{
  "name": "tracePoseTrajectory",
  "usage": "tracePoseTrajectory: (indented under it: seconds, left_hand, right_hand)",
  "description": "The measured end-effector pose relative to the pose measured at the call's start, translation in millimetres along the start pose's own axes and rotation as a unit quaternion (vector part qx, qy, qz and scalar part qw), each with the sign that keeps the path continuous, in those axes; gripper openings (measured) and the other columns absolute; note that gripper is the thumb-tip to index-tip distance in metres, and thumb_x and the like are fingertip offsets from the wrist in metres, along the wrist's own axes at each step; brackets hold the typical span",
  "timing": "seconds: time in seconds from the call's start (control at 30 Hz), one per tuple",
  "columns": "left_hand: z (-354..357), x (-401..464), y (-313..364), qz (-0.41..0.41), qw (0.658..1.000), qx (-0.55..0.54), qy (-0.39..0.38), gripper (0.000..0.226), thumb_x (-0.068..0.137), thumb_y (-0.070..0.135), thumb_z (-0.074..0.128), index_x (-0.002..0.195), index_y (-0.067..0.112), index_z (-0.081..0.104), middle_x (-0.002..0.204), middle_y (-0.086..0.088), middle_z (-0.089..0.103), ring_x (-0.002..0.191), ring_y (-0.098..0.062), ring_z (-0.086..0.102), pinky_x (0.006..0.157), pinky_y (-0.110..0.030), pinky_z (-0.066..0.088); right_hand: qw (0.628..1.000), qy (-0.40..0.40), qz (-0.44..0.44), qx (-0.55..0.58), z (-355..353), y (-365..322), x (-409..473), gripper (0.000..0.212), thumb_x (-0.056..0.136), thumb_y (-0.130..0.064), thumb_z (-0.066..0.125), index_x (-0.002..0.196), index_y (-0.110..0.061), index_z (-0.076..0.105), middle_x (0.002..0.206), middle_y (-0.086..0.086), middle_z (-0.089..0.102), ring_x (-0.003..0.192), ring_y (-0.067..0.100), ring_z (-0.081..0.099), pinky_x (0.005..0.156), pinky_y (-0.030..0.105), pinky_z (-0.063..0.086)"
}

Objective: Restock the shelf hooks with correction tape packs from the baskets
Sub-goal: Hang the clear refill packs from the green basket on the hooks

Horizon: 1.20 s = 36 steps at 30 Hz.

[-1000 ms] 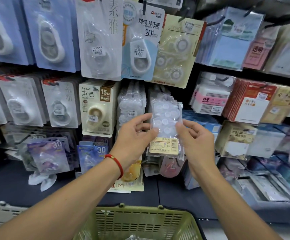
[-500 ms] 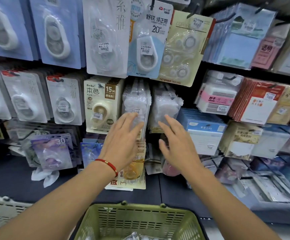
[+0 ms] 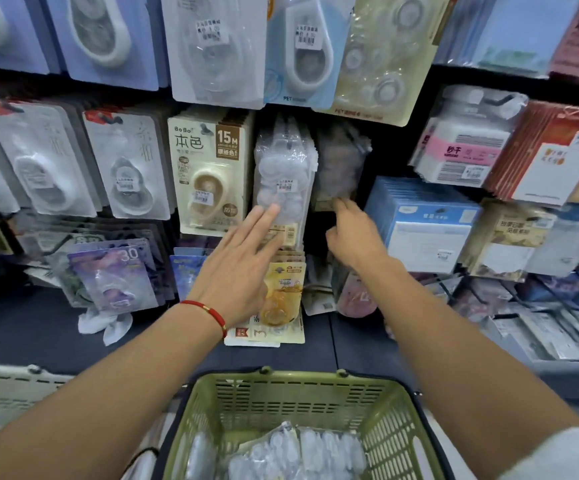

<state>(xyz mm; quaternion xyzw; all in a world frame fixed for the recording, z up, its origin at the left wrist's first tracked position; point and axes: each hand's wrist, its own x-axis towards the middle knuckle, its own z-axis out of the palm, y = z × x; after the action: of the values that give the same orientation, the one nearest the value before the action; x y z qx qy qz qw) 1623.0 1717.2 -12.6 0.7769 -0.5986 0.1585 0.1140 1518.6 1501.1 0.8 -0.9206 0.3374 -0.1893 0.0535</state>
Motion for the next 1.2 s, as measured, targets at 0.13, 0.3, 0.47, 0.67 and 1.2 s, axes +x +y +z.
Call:
tracePoseTrajectory:
  seconds: [0.13, 0.3, 0.47, 0.67, 1.2]
  left_hand:
    - [3.4, -26.3, -4.0, 0.014, 0.999, -0.015, -0.042, 0.054, 0.087, 0.007, 0.061, 0.141, 0.011, 0.058, 0.164, -0.013, 0.035, 0.152, -0.032, 0.029, 0.115, -0.048, 0.039]
    - [30.5, -89.0, -3.6, 0.048, 0.975, -0.021, -0.217, 0.044, 0.089, 0.012, 0.055, 0.131, 0.016, 0.066, 0.129, -0.008, 0.063, 0.121, -0.032, 0.057, 0.097, -0.048, 0.049]
    - [76.1, -160.4, 3.4, 0.027, 0.903, 0.004, -0.428, 0.053, 0.091, 0.018, 0.053, 0.143, 0.027, 0.057, 0.149, 0.001, 0.052, 0.139, -0.022, 0.047, 0.111, -0.041, 0.044]
    - [123.8, -210.4, 44.8, -0.072, 0.887, -0.087, -0.447, 0.044, 0.095, 0.021, 0.056, 0.139, 0.025, 0.06, 0.149, 0.0, 0.054, 0.141, -0.02, 0.044, 0.116, -0.033, 0.038]
    - [173.1, -224.6, 80.3, -0.221, 0.902, -0.179, -0.324, 0.075, 0.095, 0.026, 0.071, 0.16, 0.024, 0.034, 0.167, -0.003, 0.031, 0.152, -0.024, 0.03, 0.126, -0.037, 0.028]
  right_hand:
    - [0.993, 0.047, -0.09, 0.052, 17.7, 3.3, -52.8, 0.03, 0.096, -0.014, 0.053, 0.123, -0.014, 0.066, 0.118, 0.005, 0.07, 0.103, 0.034, 0.066, 0.079, 0.041, 0.053]
    - [0.967, -0.195, -0.154, 0.05, 67.4, 20.6, -134.7, 0.019, 0.092, -0.027, 0.053, 0.098, -0.024, 0.071, 0.074, -0.013, 0.06, 0.081, 0.025, 0.067, 0.066, 0.035, 0.052]
    - [0.871, -0.478, -0.103, -0.032, 157.5, 40.1, -211.9, 0.034, 0.099, -0.03, 0.06, 0.13, -0.019, 0.067, 0.122, 0.007, 0.069, 0.12, 0.03, 0.064, 0.092, 0.033, 0.05]
    - [0.876, -0.462, -0.126, -0.063, 241.9, 45.8, -285.8, 0.069, 0.104, -0.025, 0.057, 0.164, -0.018, 0.024, 0.176, 0.006, 0.006, 0.162, 0.027, 0.011, 0.127, 0.047, 0.022]
    - [0.83, -0.411, 0.082, 0.368, 232.6, 41.6, -274.8, 0.03, 0.089, -0.05, 0.078, 0.102, -0.023, 0.082, 0.107, -0.002, 0.079, 0.107, 0.017, 0.07, 0.092, 0.038, 0.053]
